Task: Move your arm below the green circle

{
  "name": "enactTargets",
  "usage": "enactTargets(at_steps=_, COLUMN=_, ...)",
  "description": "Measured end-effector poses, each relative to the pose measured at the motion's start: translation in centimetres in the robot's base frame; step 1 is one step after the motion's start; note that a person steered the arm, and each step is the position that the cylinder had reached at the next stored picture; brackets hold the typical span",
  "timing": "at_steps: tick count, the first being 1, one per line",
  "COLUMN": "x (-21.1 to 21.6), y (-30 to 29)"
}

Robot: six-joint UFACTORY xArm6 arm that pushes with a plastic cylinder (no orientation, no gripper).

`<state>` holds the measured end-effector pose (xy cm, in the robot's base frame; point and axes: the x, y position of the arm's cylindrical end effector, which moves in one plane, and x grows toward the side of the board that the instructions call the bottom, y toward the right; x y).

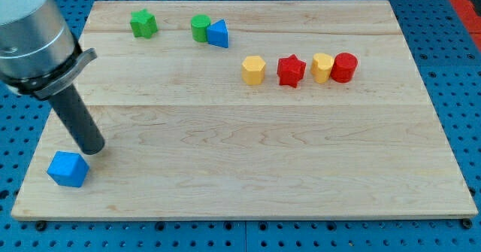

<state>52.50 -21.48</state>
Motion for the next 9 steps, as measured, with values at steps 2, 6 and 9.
enactTargets(at_steps=2, x=1.2, y=-2.3)
enactTargets(at_steps=6, x=-2.7, y=2.5)
enactTargets(at_steps=9, x=-15.1, y=12.4)
